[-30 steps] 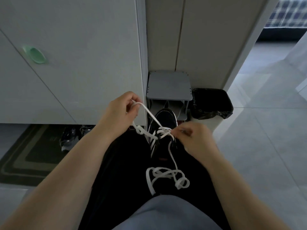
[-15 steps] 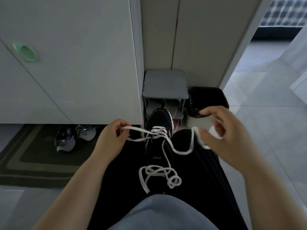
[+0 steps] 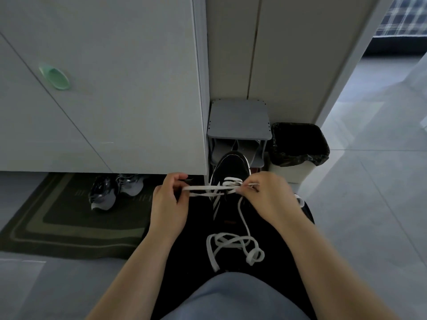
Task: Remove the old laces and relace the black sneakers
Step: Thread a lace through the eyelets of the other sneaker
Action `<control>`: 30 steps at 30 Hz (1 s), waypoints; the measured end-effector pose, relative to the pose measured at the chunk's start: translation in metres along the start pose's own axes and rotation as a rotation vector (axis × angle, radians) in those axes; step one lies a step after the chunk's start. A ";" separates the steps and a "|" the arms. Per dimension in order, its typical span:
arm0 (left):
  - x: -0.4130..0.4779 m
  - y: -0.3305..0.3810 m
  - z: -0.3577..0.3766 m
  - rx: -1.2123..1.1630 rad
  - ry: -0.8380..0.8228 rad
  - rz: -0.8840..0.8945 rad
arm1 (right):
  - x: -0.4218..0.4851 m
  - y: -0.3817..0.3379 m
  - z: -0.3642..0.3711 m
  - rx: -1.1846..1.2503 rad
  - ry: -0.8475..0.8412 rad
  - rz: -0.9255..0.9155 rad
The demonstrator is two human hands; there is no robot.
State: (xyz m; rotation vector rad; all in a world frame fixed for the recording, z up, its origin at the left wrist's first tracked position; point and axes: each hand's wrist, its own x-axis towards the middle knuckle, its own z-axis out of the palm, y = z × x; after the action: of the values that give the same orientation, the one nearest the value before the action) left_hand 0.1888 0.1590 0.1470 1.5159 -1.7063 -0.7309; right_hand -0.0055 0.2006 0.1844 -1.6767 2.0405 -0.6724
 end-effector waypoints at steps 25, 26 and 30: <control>-0.064 0.037 0.010 0.282 -0.296 0.478 | -0.050 0.026 -0.087 0.734 0.315 0.145; -0.054 0.035 0.008 0.221 -0.187 0.433 | -0.052 0.031 -0.089 0.606 0.334 0.174; -0.008 0.032 0.010 0.216 -0.148 0.198 | -0.056 0.042 -0.087 0.243 0.098 0.251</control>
State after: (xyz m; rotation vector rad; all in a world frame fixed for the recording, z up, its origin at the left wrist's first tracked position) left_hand 0.1625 0.1709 0.1658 1.4360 -2.0682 -0.5822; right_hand -0.0793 0.2708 0.2291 -1.2500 2.0926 -0.8881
